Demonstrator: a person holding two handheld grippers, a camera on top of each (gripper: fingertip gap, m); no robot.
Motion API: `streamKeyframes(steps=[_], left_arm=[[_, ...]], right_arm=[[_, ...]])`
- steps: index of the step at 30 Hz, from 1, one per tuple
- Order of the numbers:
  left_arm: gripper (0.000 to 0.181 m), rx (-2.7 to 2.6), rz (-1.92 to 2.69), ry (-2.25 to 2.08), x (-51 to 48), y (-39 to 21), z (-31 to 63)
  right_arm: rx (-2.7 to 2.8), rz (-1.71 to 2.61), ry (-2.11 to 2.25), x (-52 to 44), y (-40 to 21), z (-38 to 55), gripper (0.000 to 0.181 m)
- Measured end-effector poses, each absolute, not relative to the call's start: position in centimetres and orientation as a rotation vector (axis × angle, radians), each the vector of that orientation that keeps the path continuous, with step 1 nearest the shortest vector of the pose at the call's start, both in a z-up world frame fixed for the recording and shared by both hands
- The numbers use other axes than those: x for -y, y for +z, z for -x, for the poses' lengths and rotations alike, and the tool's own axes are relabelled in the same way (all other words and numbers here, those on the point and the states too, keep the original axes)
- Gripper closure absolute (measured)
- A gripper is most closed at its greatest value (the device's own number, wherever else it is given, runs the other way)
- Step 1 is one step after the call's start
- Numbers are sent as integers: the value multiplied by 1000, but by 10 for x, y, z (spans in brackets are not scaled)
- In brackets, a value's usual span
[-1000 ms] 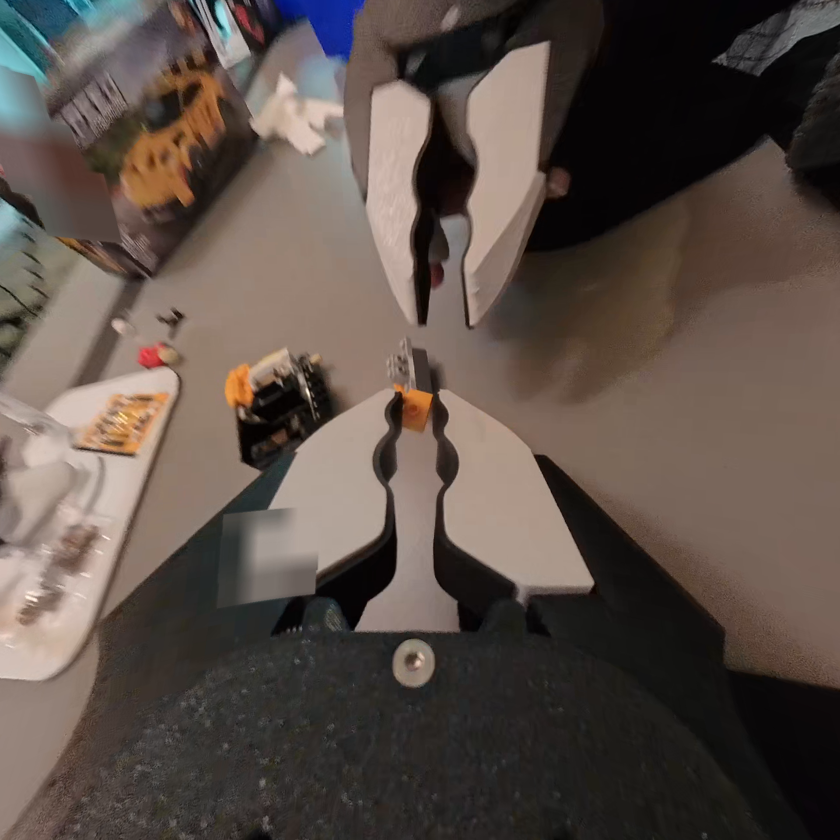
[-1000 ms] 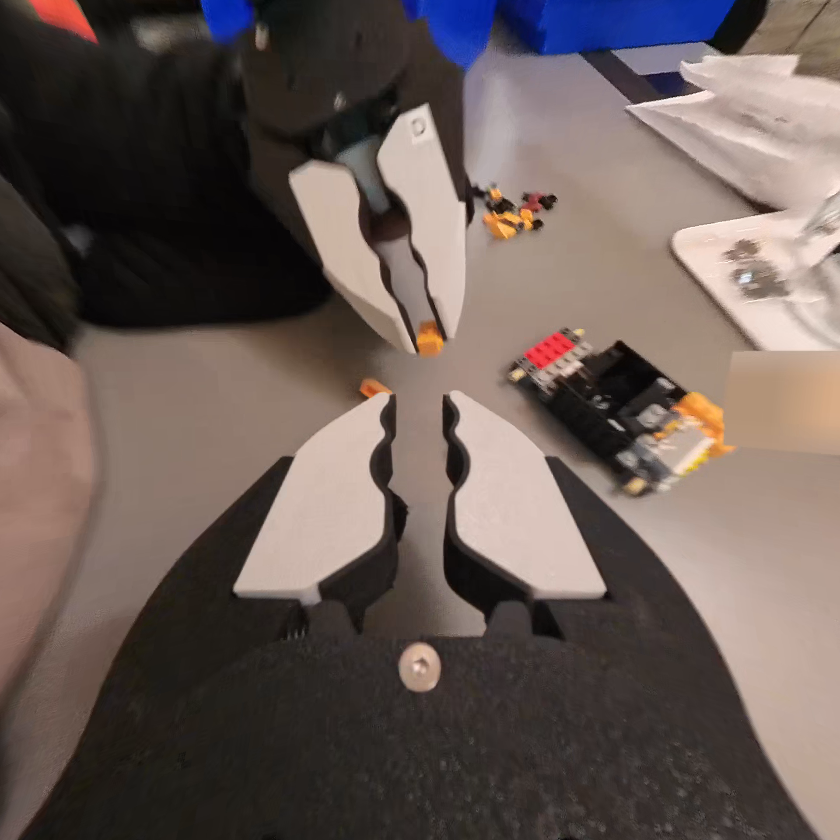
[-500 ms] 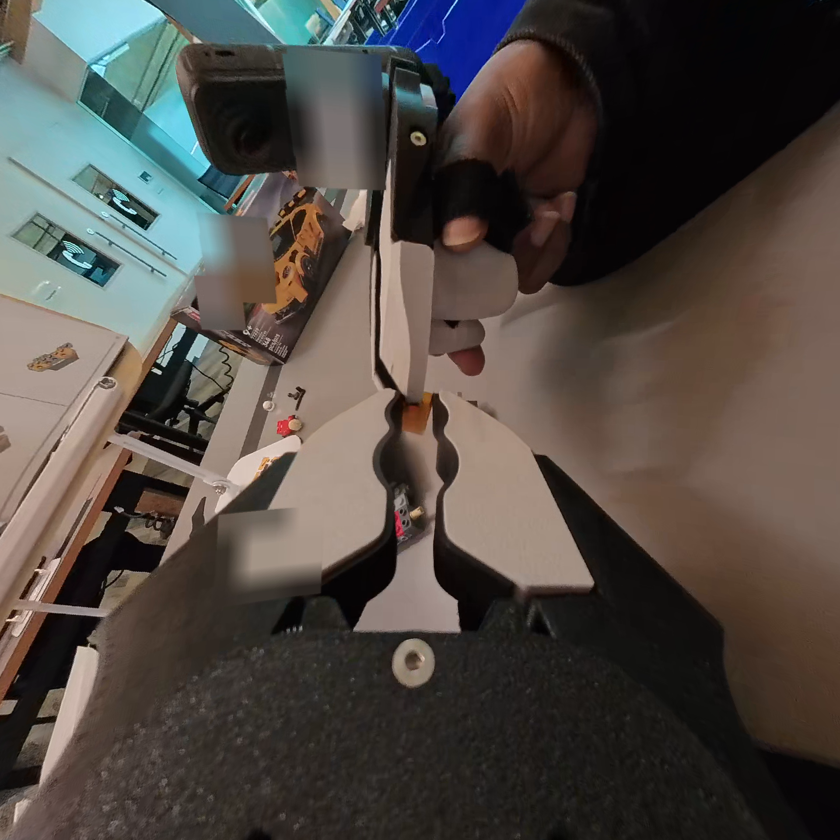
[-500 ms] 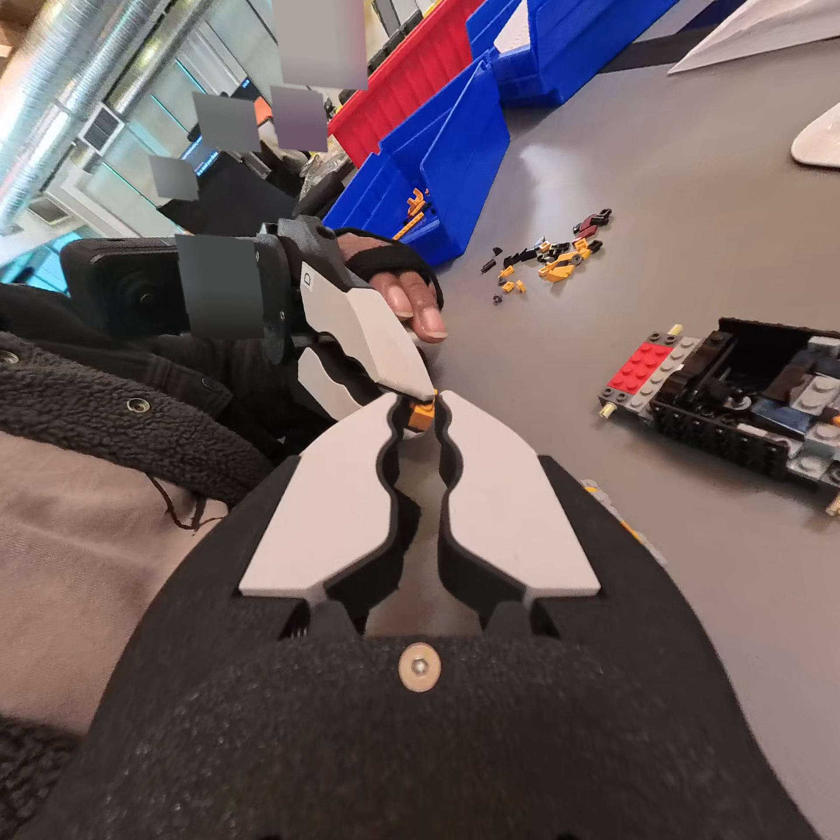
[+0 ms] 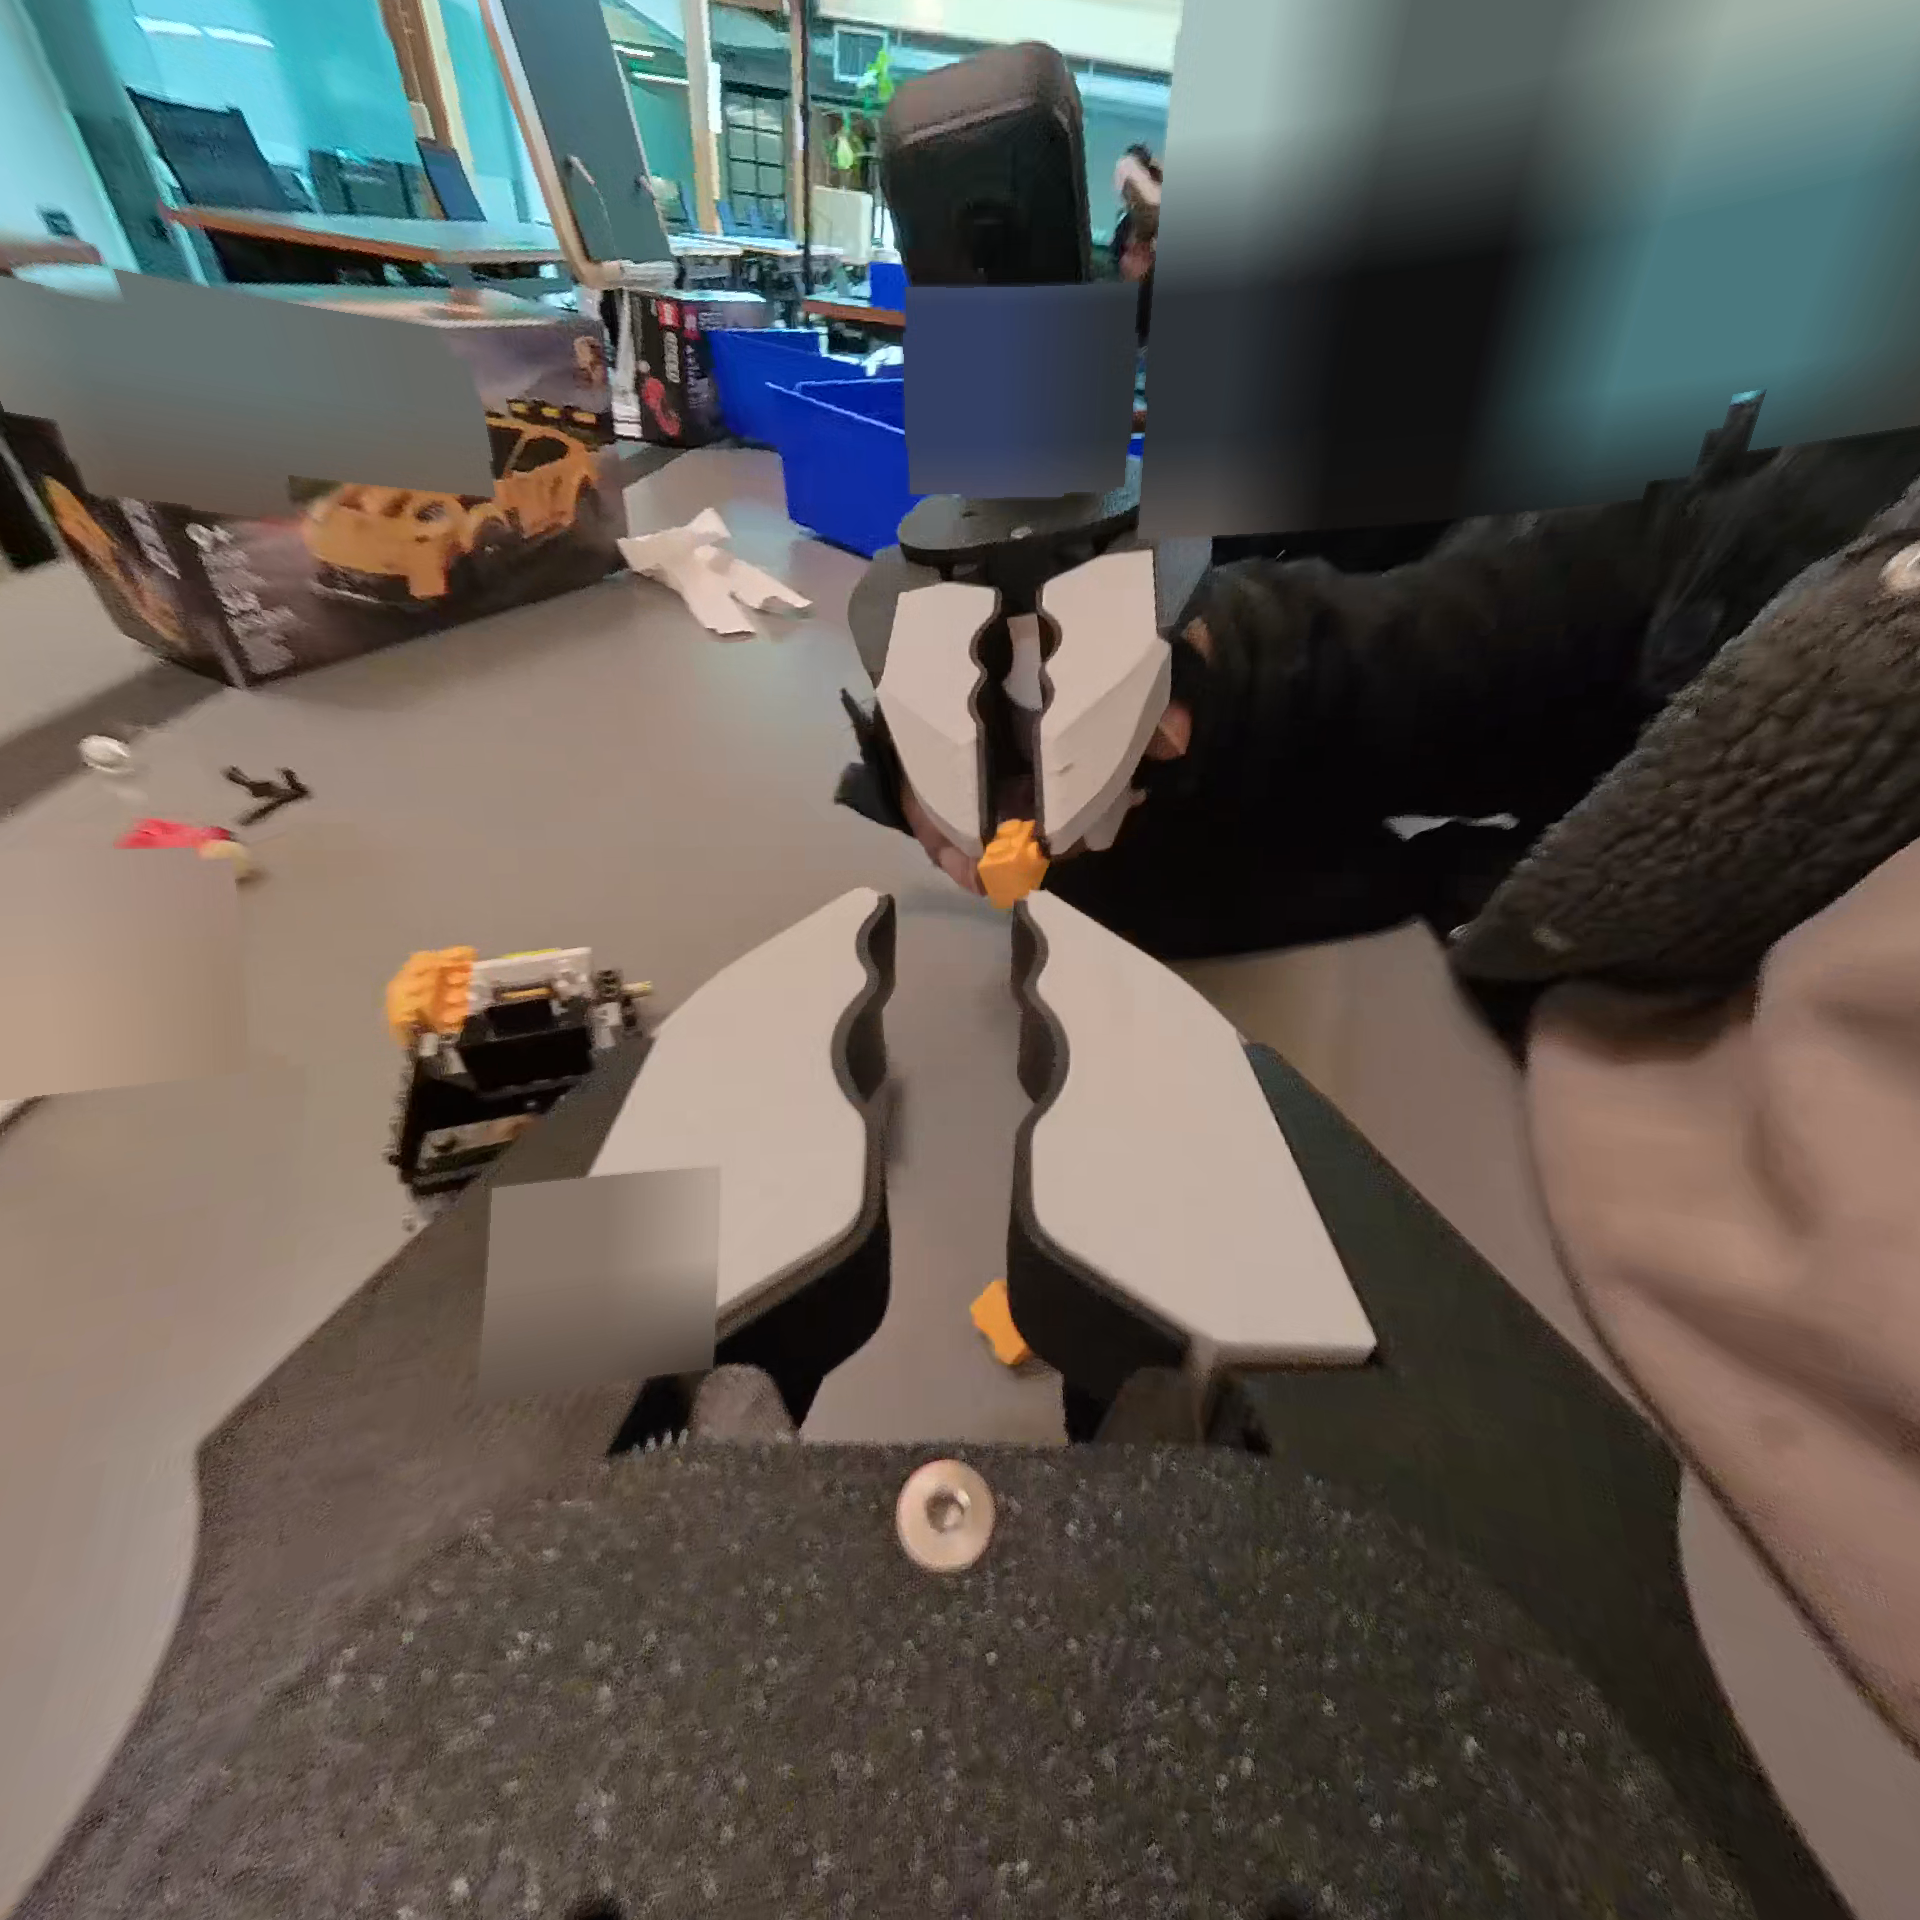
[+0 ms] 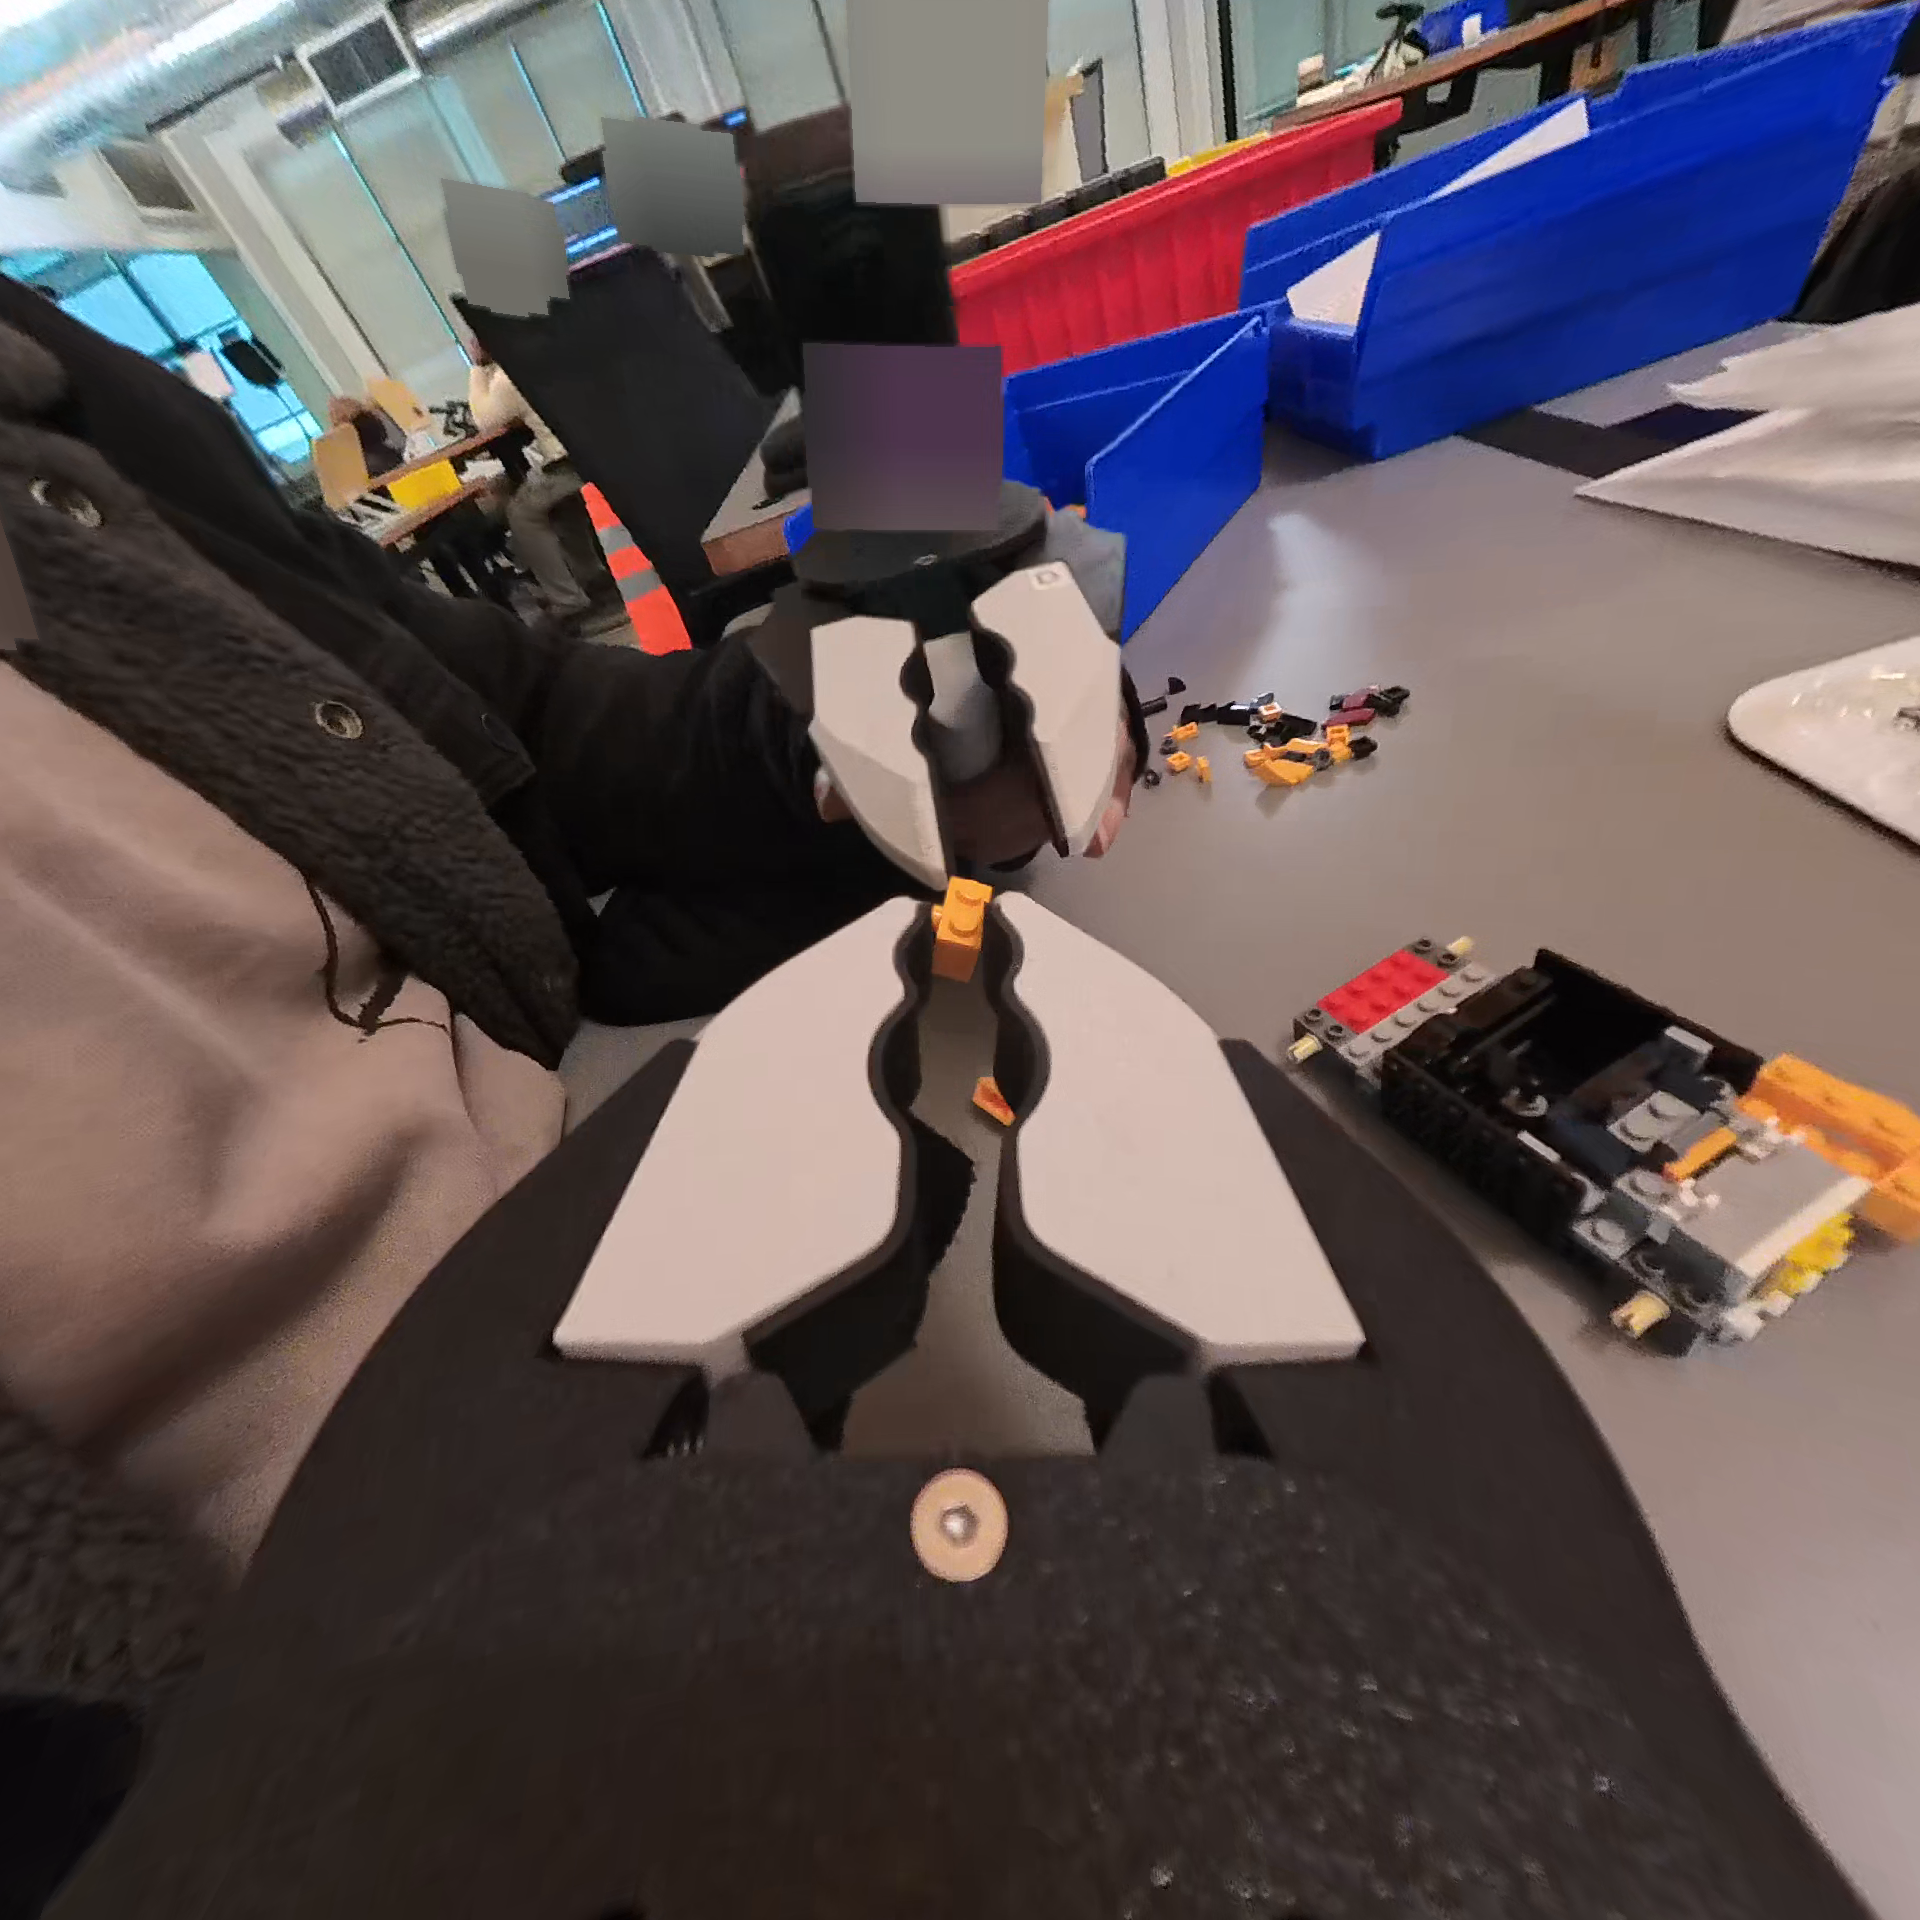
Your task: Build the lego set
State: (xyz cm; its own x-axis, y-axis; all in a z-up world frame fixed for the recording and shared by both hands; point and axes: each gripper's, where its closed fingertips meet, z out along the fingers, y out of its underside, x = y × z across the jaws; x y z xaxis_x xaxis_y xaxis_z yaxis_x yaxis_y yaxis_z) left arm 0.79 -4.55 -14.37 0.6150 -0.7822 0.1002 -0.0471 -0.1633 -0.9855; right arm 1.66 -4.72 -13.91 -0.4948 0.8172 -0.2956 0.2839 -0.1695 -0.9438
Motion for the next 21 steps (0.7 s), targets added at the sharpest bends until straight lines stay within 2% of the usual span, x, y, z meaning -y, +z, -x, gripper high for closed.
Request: streamKeyframes(steps=[9,11,16,19,21], left_arm=[[164,-719,1646,-912,55,-146,-22],[172,-733,1665,-902,55,-150,-24],[173,-757,1695,-858,54,-154,-23],[173,-771,1717,-797,52,-157,-23],[173,-773,1738,-769,50,-161,-22]], right_arm=[[1707,1209,1723,54,-140,-16,172],[1719,1203,1712,55,-142,-15,172],[1762,1214,1662,54,-148,-16,172],[1861,1246,1594,55,-157,-16,162],[1876,1237,1567,54,-159,-14,168]])
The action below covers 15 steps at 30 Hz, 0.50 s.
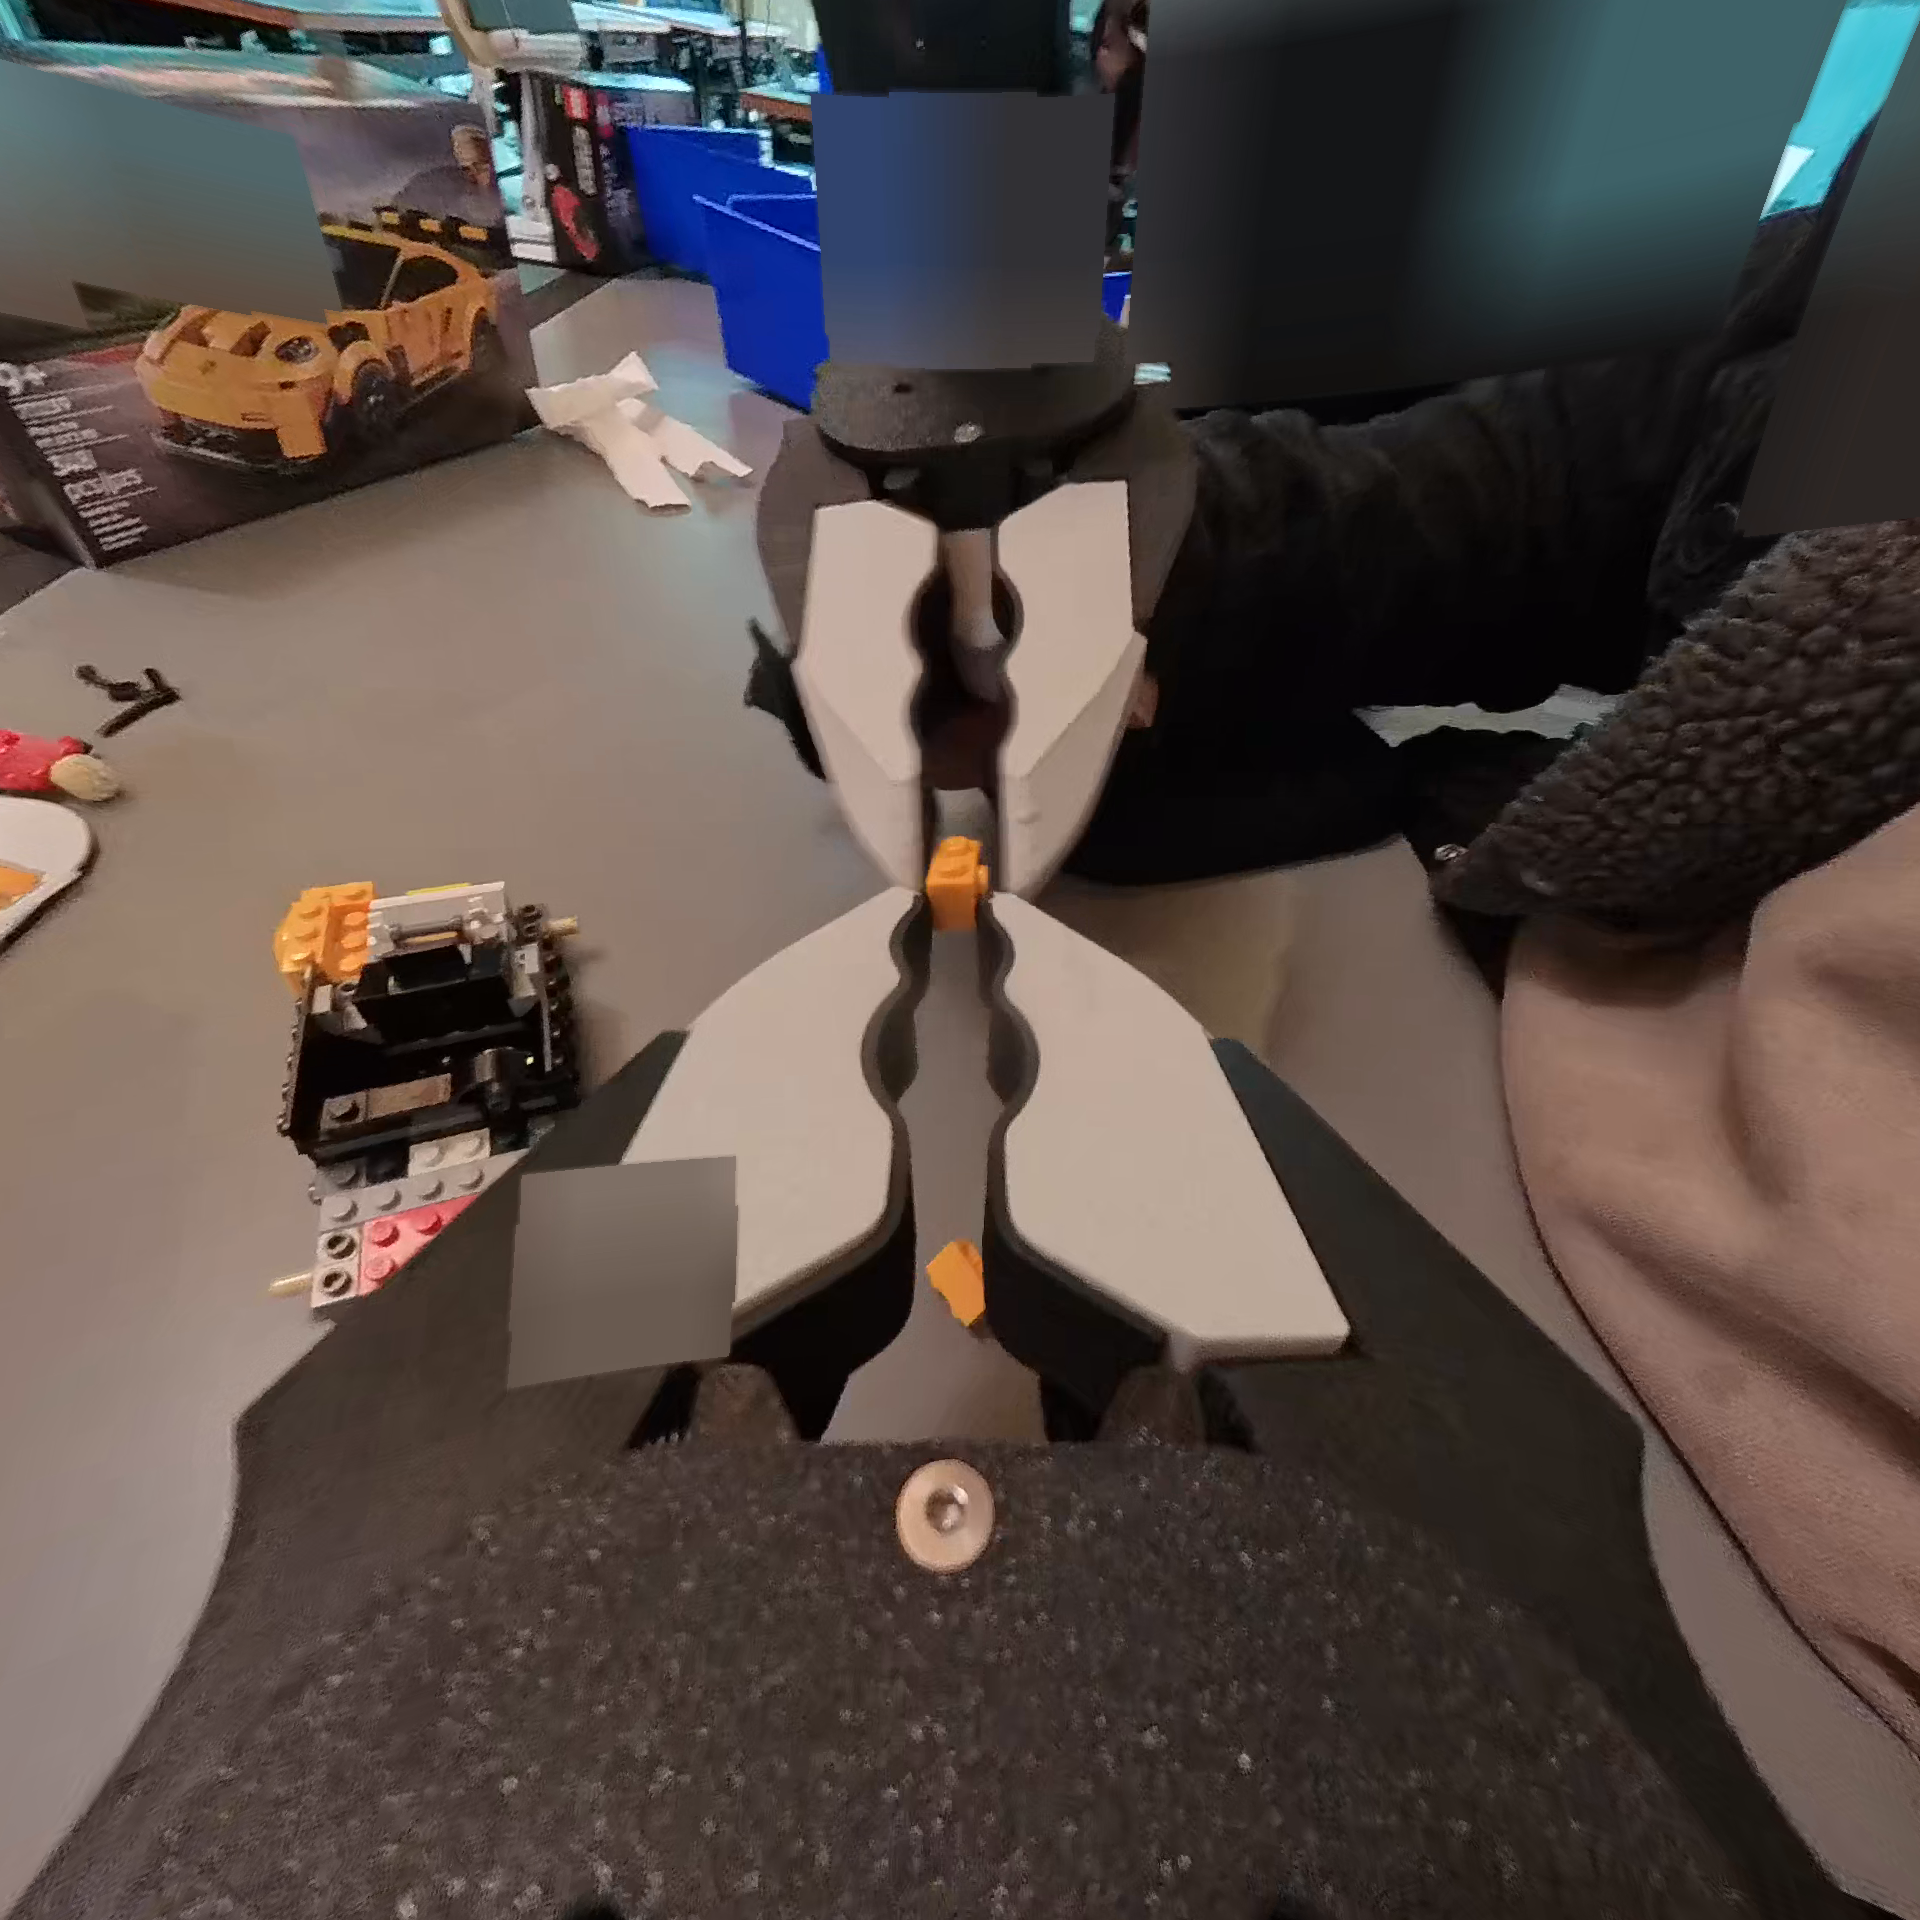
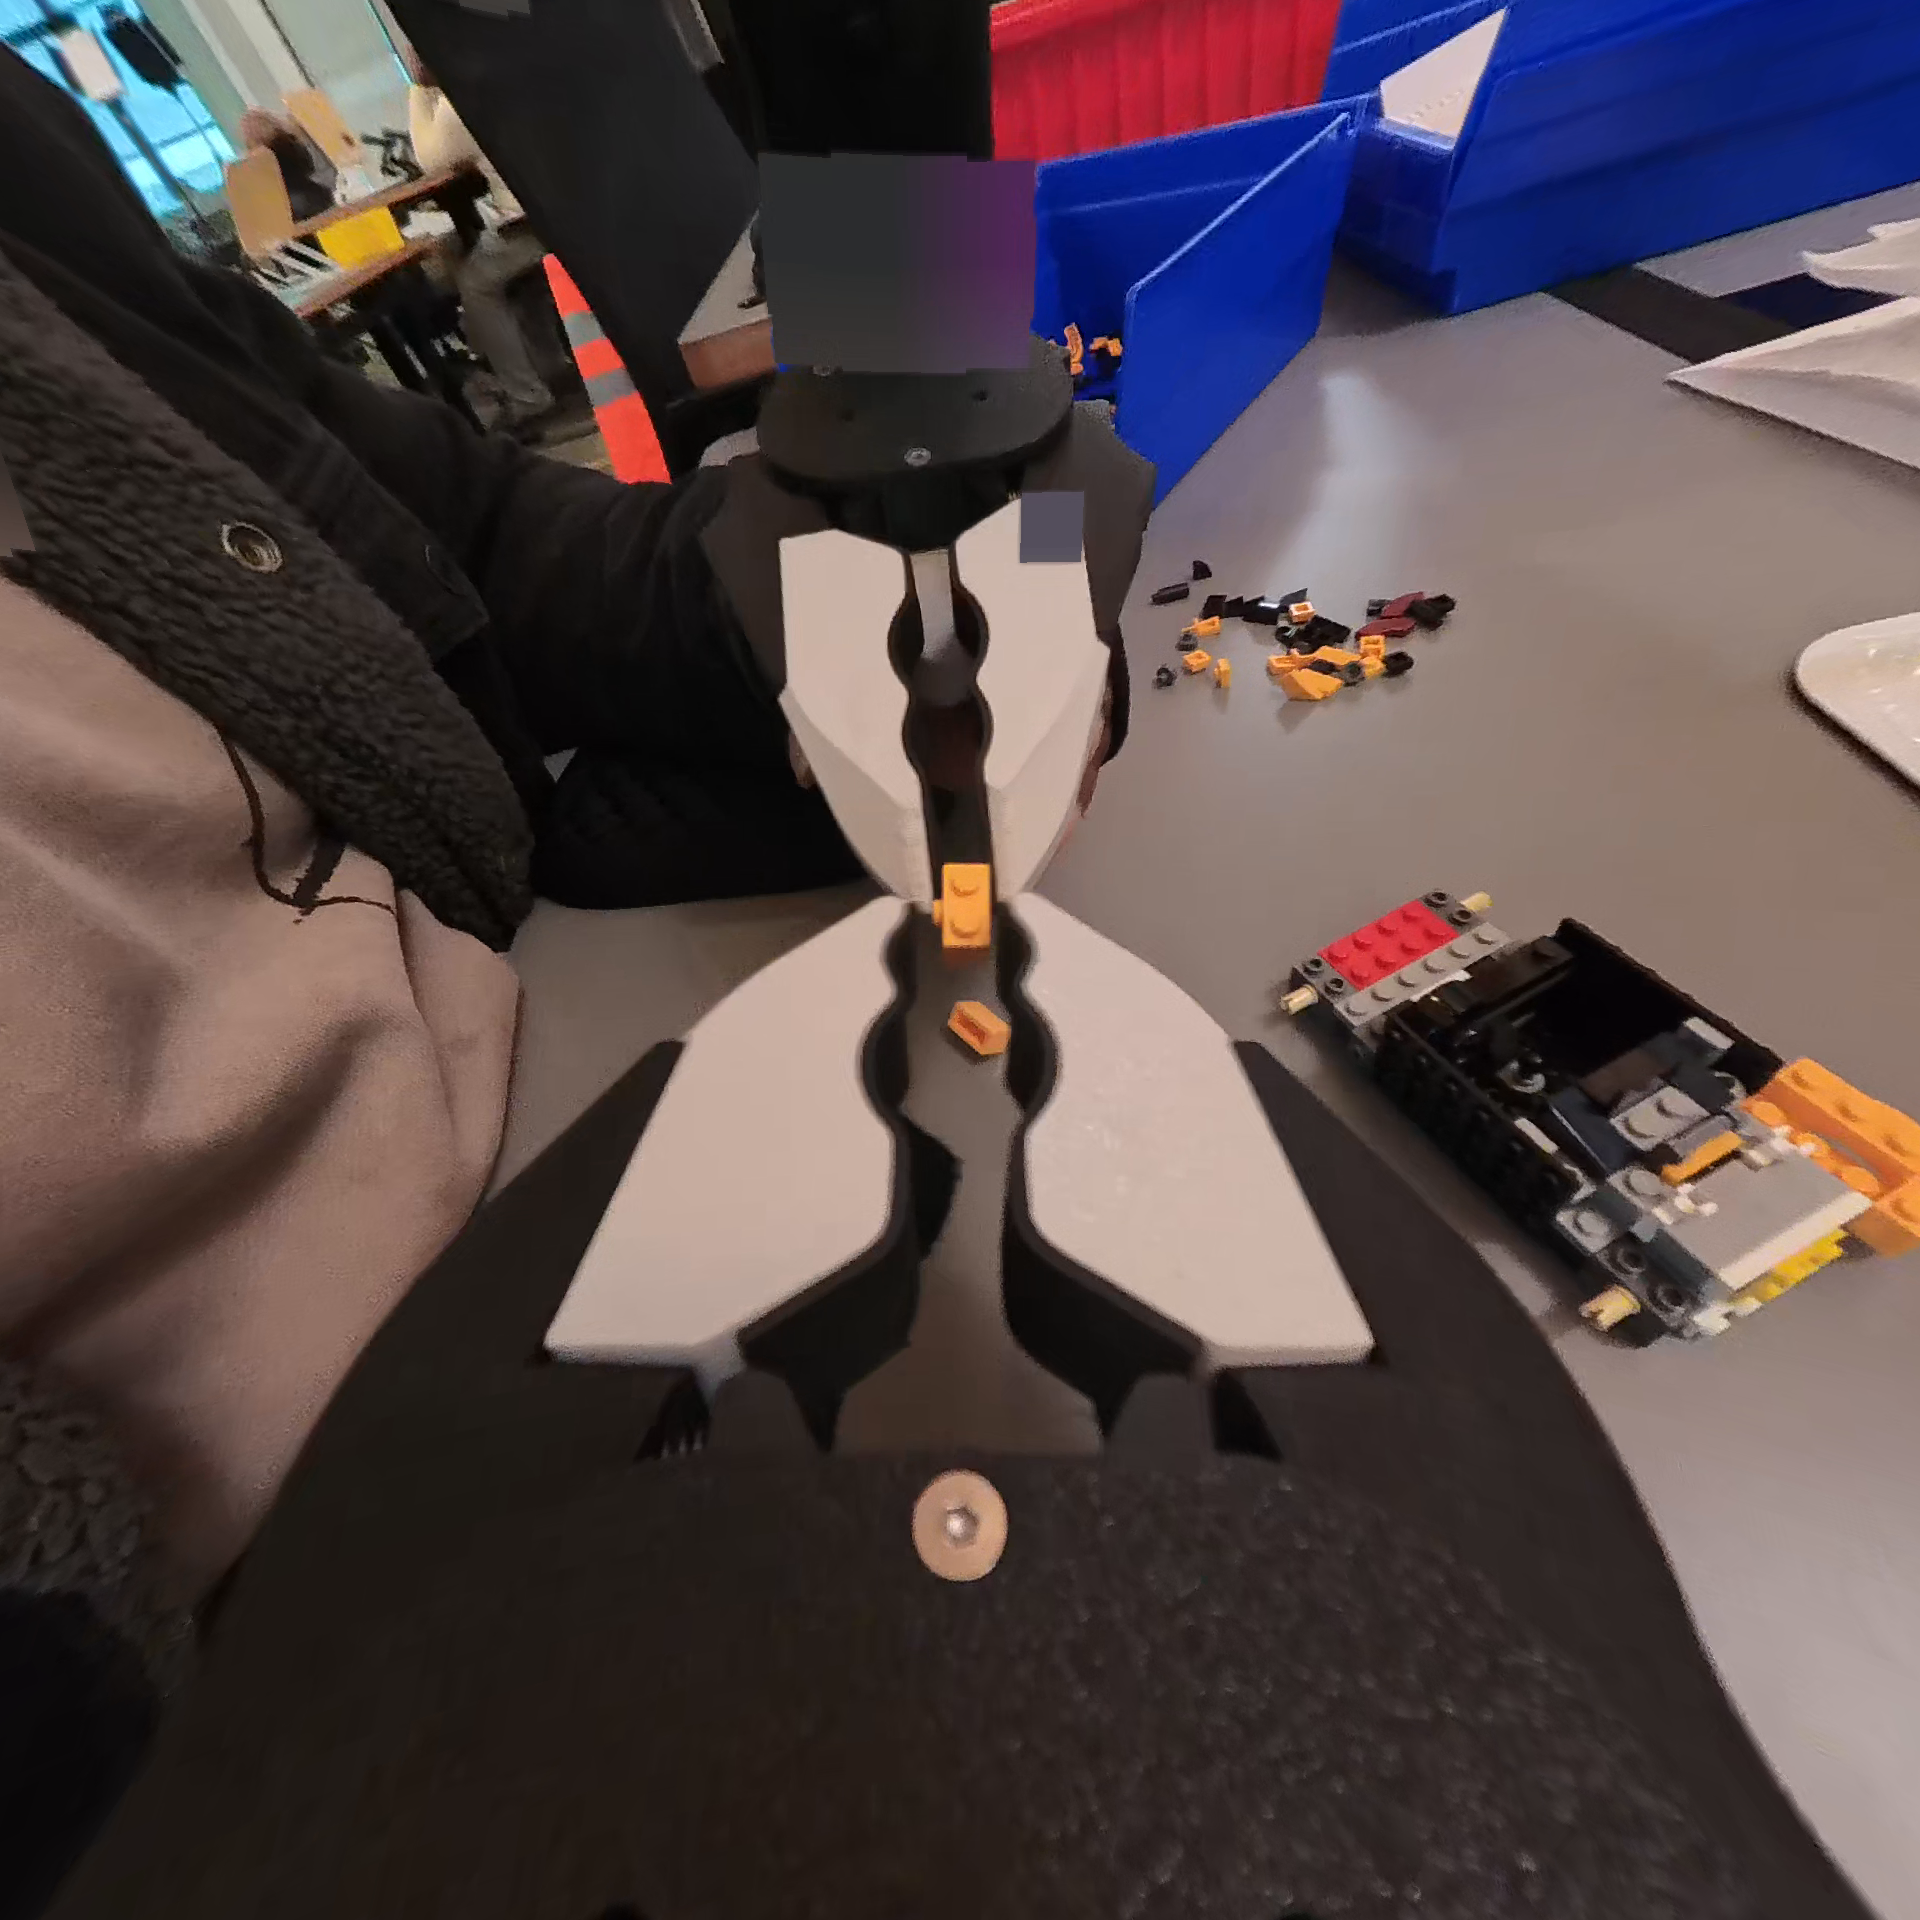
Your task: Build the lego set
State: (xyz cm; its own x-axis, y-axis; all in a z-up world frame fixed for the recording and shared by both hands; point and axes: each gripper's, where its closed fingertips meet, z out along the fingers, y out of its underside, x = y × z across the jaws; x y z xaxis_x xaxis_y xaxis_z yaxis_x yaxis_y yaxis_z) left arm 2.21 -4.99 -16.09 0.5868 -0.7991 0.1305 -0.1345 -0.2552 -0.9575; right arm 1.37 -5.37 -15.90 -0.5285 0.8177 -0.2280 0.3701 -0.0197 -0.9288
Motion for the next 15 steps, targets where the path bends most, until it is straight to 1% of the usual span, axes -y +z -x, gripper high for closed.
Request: streamKeyframes(steps=[1,4,5,7,12,14,15], left_arm=[[173,-761,1737,-775,49,-160,-21],[173,-744,1757,-745,44,-166,-18],[167,-744,1779,-710,41,-171,-16],[150,-746,1858,-639,33,-187,-12],[143,-809,2079,-436,17,-231,-12],[140,-794,2153,-459,15,-241,-14],[142,-783,2178,-472,14,-244,-15]], right_arm=[[1864,1230,1574,52,-158,-13,172],[1867,1262,1566,44,-161,-13,172],[1837,1269,1549,36,-159,-12,172],[1752,1312,1556,15,-154,-14,172],[1654,1376,1530,-16,-159,-20,172],[1689,1389,1508,-16,-167,-22,172],[1721,1387,1488,-14,-171,-23,172]])
